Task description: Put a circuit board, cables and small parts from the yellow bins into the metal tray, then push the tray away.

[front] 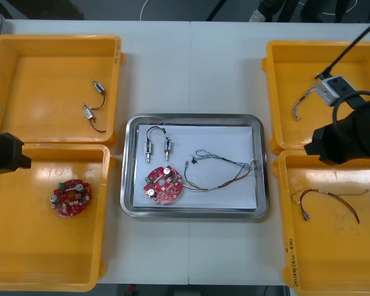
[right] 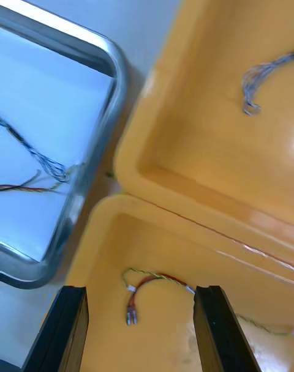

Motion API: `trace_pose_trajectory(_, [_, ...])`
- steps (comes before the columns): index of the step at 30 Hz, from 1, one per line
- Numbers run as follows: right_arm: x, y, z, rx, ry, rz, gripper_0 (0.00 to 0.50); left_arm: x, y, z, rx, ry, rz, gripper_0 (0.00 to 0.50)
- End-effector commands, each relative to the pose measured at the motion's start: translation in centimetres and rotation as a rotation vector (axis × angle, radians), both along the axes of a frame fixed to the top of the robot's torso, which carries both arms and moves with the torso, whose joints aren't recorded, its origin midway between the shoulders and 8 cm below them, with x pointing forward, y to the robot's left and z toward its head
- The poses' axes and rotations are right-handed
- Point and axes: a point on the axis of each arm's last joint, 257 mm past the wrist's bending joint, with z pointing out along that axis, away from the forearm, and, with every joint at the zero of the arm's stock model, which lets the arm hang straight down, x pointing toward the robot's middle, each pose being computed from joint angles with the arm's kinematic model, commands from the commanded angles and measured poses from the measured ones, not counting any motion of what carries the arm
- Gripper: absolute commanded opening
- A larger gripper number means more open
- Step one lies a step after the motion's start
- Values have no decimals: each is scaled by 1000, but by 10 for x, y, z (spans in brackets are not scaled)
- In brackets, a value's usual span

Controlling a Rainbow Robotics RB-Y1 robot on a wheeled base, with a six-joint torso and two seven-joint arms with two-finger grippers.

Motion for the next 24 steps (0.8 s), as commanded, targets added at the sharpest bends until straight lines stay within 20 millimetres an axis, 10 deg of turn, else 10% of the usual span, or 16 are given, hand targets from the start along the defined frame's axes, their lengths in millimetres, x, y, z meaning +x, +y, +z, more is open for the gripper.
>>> trace_pose_trajectory(1, [5,42,20,-57,-32,143,500,-12,24,9,109,-13,-120,500])
trace_pose_trajectory(14, [-15,141,10,-184,-25,459,500,-18,28,7,123,-7,-139,500])
trace_pose_trajectory(24, [-25,163,-34,-415,56,658,500,-18,28,7,123,-7,-139,500])
